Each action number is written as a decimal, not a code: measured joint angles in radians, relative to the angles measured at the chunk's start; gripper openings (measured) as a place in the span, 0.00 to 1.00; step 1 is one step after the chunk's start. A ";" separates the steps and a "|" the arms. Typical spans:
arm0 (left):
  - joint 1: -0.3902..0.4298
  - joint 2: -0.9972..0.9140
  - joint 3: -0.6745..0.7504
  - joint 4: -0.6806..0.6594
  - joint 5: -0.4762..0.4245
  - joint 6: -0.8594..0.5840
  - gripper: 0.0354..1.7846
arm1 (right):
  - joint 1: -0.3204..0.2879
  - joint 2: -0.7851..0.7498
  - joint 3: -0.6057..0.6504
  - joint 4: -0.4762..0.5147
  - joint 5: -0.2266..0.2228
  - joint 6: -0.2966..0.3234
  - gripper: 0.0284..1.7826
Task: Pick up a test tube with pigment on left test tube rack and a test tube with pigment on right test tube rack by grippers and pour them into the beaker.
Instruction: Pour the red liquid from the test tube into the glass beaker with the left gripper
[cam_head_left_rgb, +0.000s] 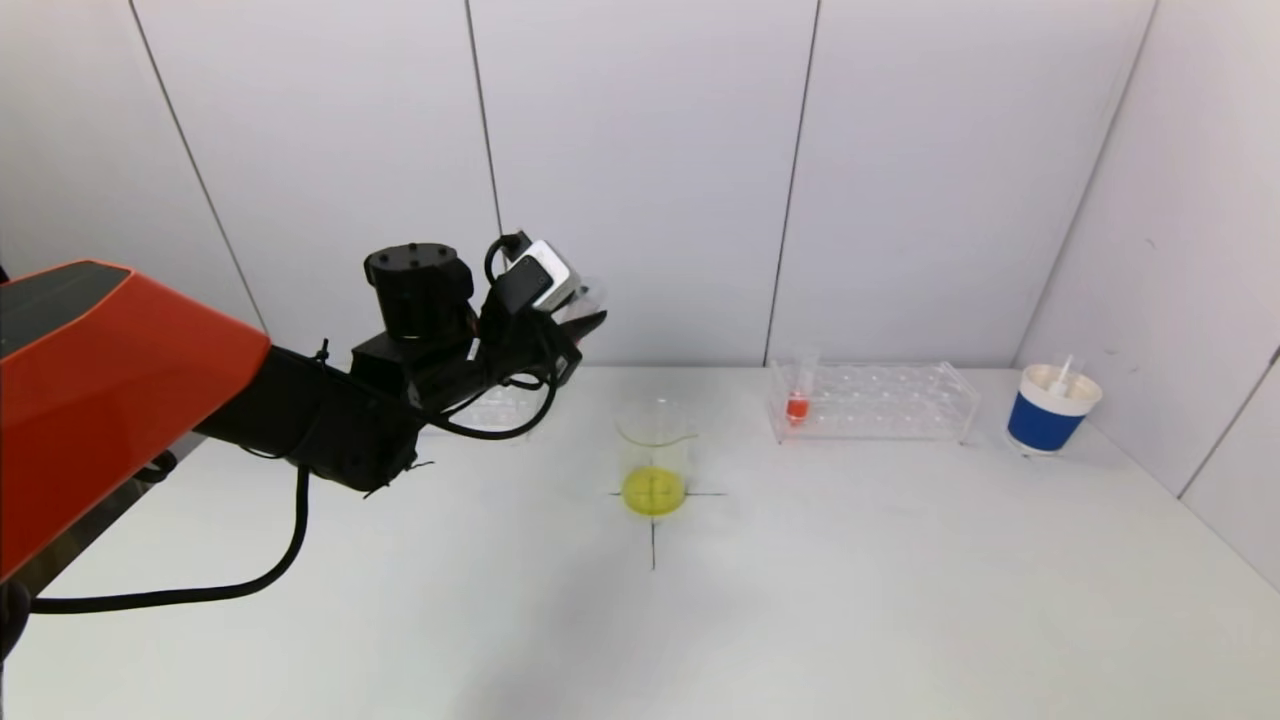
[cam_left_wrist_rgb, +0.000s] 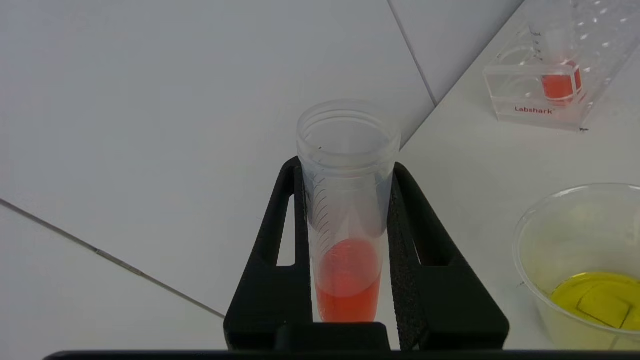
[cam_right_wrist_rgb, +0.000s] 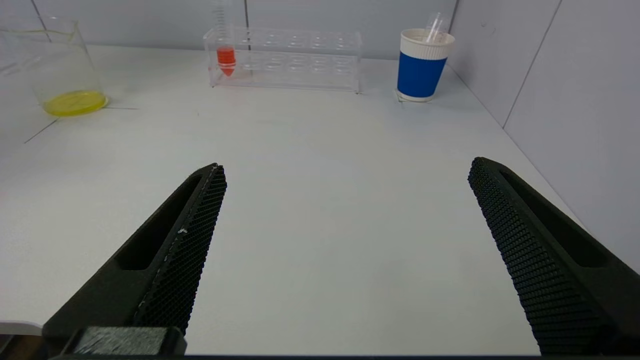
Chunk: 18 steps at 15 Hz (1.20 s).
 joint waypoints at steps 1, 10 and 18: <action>-0.001 0.007 0.000 0.001 -0.020 0.045 0.24 | 0.000 0.000 0.000 0.000 0.000 0.000 0.99; -0.026 0.025 -0.003 0.052 -0.157 0.254 0.24 | 0.000 0.000 0.000 0.000 0.000 0.000 0.99; -0.048 0.028 -0.001 0.046 -0.263 0.350 0.24 | 0.000 0.000 0.000 0.000 0.000 0.000 0.99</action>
